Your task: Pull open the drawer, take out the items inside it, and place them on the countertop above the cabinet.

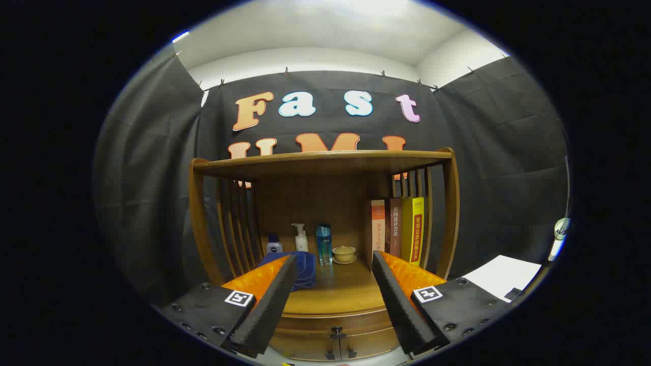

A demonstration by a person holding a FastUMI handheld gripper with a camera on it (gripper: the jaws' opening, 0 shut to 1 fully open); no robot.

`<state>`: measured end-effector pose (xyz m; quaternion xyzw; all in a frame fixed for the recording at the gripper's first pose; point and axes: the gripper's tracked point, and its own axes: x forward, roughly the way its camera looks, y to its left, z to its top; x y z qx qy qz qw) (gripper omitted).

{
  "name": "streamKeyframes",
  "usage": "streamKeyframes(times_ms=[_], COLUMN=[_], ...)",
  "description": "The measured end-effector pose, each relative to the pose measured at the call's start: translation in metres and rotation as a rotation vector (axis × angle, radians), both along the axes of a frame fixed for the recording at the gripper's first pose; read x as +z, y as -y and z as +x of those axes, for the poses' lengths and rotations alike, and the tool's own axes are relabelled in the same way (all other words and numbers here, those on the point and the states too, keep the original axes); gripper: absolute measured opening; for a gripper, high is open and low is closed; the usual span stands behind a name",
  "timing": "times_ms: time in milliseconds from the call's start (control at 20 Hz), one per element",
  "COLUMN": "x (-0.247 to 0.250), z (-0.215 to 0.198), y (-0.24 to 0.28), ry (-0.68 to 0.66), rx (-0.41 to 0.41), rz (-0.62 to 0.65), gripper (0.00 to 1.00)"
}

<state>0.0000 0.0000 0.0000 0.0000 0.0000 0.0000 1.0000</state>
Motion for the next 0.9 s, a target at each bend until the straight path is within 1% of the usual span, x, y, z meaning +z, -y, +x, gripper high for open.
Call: streamKeyframes(times_ms=[350, 900], x=[-0.0107, -0.0055], z=[0.0028, 0.0061], y=[0.0007, 0.0069], ry=[-0.012, 0.007], rx=[-0.003, -0.013], rz=[0.001, -0.027], gripper=[0.98, 0.98])
